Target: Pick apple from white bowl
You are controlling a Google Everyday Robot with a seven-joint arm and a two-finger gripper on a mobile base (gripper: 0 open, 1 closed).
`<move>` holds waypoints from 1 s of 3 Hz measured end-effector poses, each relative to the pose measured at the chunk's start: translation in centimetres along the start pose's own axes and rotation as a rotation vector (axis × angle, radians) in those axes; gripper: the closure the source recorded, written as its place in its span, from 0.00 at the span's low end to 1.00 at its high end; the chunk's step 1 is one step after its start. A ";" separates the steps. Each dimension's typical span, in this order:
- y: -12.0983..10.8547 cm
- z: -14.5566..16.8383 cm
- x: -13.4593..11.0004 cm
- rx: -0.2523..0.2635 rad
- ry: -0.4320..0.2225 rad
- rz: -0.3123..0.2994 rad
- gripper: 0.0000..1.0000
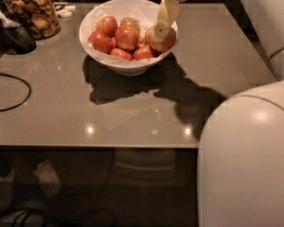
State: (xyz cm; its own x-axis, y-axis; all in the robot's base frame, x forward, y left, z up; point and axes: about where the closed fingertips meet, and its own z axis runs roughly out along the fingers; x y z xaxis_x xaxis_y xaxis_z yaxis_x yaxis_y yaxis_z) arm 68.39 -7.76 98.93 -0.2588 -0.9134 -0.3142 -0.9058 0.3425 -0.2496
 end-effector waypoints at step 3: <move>1.3 4.6 1.5 -0.095 0.047 0.029 0.16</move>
Offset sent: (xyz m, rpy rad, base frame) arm -0.0185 -0.0100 -0.0564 -0.0356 0.1777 -0.0139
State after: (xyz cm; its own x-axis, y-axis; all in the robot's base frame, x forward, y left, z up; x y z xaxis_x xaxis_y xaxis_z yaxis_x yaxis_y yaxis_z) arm 68.35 -7.63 93.88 -0.2984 -0.9135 -0.2765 -0.9248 0.3484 -0.1526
